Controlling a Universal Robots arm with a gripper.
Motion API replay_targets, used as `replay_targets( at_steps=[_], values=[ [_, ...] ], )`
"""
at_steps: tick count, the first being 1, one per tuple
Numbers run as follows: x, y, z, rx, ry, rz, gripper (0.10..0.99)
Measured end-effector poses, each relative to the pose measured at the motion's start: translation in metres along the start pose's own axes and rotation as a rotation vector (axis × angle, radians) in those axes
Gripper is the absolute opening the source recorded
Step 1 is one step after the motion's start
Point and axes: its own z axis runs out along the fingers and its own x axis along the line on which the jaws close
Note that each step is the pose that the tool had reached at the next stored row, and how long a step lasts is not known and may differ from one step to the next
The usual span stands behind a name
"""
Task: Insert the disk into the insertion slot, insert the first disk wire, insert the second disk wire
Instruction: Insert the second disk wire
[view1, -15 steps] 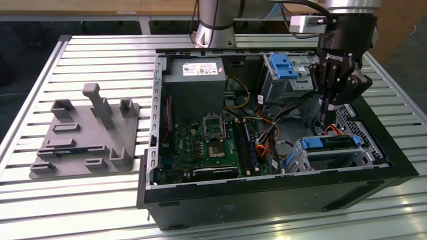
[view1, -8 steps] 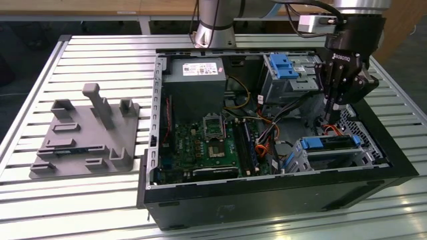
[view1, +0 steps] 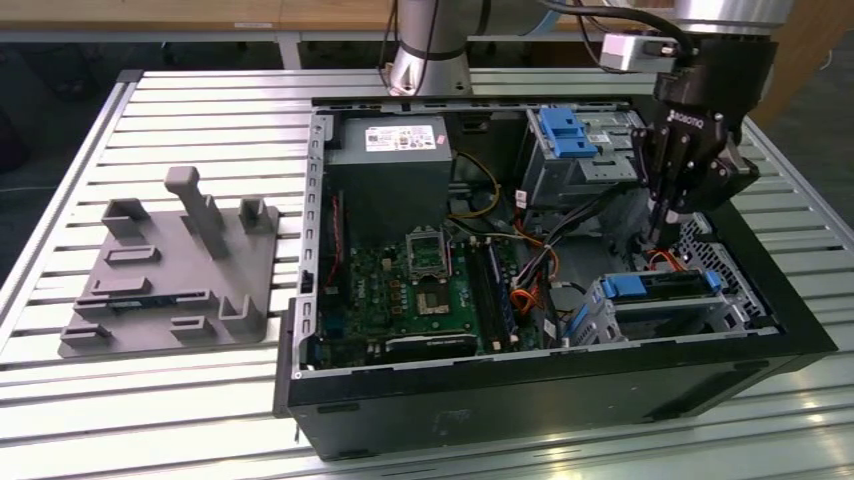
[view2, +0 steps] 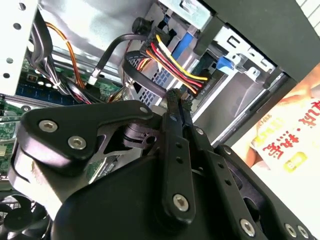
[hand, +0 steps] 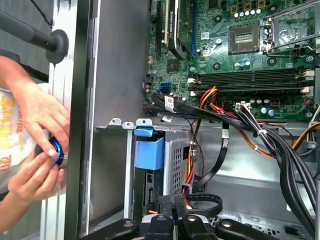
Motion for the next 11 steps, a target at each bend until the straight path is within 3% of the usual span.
replay_targets(
  at_steps=[5, 6, 9, 11],
  values=[
    [0.0079, 0.0019, 0.0036, 0.001, -0.0243, -0.001, 0.145],
    [0.0090, 0.0024, 0.0041, 0.001, -0.0329, -0.001, 0.145],
    [0.0116, 0.0038, 0.0053, 0.002, -0.0699, -0.002, 0.145],
    [0.0141, 0.0045, 0.0061, 0.002, -0.0882, -0.003, 0.145]
  ],
)
